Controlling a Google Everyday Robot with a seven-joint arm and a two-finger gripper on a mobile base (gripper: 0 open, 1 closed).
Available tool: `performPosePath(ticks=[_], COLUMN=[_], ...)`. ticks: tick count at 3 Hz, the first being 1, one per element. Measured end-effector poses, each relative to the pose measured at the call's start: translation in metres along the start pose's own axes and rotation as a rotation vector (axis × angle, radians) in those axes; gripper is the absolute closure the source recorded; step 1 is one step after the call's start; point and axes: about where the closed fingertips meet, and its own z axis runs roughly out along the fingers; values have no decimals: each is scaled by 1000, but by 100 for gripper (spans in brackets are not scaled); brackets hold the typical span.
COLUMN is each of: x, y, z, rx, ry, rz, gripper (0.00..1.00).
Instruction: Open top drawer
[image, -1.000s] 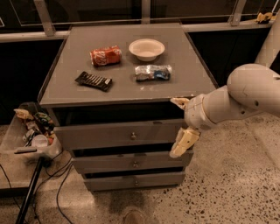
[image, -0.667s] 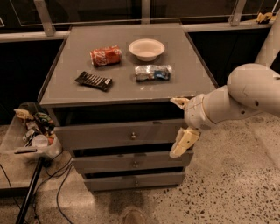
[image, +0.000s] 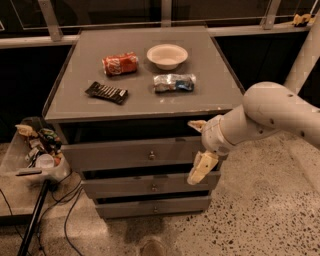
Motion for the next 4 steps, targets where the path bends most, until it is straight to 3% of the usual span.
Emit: performPosePath(ticks=[1,3,4], x=[9,31,31], y=[-8,-49,-49], z=[16,37,37], rx=[-16,36,36], ry=[-12,-116,-116], rz=[12,39,38], gripper=[0,0,0])
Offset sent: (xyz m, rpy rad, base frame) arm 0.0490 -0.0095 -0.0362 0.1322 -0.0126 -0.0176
